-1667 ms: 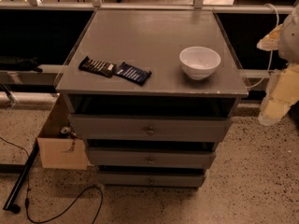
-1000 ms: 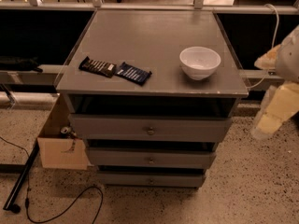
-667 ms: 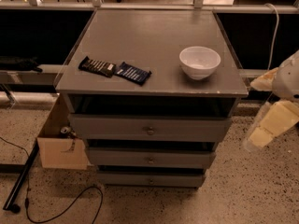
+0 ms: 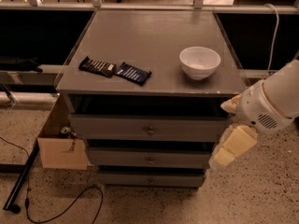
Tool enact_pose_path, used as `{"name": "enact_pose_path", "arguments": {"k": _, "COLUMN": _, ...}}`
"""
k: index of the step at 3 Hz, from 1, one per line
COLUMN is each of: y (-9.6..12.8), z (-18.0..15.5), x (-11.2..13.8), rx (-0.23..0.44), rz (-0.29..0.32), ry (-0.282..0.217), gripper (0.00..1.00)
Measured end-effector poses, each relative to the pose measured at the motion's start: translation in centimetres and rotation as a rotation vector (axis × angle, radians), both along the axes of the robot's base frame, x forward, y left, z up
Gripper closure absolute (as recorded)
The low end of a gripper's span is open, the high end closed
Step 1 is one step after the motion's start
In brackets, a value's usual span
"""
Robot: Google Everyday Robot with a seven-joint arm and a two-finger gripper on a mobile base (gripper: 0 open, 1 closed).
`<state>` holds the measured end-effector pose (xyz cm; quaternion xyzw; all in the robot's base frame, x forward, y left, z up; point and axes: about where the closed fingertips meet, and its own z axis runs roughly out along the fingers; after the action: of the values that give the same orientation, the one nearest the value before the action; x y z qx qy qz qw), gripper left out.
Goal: Open middle drawer
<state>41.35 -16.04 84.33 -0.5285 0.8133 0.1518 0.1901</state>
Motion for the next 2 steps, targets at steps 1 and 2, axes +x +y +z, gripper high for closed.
{"name": "enact_pose_path", "arguments": {"k": 1, "y": 1.1, "z": -4.1, "x": -0.8, "rx": -0.038, "rz": -0.007, "ry": 0.028, "gripper": 0.0}}
{"name": "enact_pose_path", "arguments": {"k": 2, "y": 1.4, "z": -10.6, "x": -1.8, "rx": -0.071, "rz": -0.027, "ry": 0.064, "gripper": 0.0}}
